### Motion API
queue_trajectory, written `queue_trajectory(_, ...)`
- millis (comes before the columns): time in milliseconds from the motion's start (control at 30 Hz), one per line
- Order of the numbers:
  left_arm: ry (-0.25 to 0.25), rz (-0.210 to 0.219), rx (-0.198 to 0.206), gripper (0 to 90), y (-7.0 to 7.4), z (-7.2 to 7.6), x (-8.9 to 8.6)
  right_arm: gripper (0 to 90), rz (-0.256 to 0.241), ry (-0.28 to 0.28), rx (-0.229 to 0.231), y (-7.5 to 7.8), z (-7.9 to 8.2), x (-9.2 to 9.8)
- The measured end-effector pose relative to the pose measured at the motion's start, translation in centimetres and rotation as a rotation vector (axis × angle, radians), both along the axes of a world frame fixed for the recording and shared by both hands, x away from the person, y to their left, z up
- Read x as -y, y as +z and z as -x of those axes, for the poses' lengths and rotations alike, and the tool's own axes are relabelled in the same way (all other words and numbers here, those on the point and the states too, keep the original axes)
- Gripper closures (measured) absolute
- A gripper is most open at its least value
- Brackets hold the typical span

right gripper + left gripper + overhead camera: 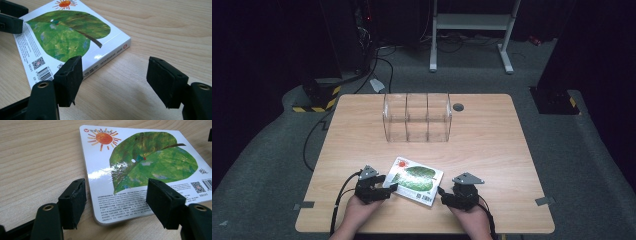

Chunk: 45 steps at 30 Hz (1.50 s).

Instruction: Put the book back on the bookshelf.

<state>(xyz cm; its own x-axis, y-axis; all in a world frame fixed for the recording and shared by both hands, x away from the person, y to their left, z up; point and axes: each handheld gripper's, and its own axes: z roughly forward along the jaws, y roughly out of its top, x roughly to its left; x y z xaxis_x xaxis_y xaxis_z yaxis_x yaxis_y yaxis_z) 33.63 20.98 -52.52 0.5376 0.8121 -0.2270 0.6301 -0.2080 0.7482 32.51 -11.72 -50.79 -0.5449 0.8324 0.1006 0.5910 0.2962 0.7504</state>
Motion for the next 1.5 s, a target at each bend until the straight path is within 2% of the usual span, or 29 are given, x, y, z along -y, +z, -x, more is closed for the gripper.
queue_trajectory(300,-0.020,-0.031,0.013,30.4,0.0,0.2,0.4,31.6,-0.012,0.013,-0.010,-0.1,0.5,-0.6)
queue_trajectory(467,-0.019,-0.033,0.011,30.4,0.1,0.3,0.5,31.1,-0.026,0.008,-0.034,-0.3,0.7,-1.1)
queue_trajectory(633,-0.053,-0.026,0.004,33.0,0.1,0.5,0.8,30.9,-0.040,-0.003,-0.057,-0.4,0.6,-1.0)
queue_trajectory(800,-0.083,-0.021,0.004,32.5,0.1,1.0,2.1,30.5,-0.051,-0.025,-0.078,-0.5,0.6,-0.6)
queue_trajectory(1000,-0.153,-0.025,-0.001,32.0,0.2,1.6,3.9,30.0,-0.059,-0.050,-0.079,-0.4,0.5,0.3)
queue_trajectory(1167,-0.177,-0.018,-0.008,31.8,0.2,1.8,4.7,28.3,-0.057,-0.063,-0.084,-0.6,0.5,0.7)
queue_trajectory(1267,-0.175,-0.037,0.011,36.0,0.2,1.9,5.0,26.8,-0.057,-0.089,-0.085,-0.6,0.3,0.7)
queue_trajectory(1367,-0.165,-0.033,0.007,37.0,0.2,1.9,5.0,26.9,-0.053,-0.103,-0.093,-0.7,0.1,0.6)
queue_trajectory(1500,-0.144,-0.051,0.022,37.9,0.2,1.8,5.0,28.0,-0.043,-0.121,-0.082,-1.0,-0.8,0.1)
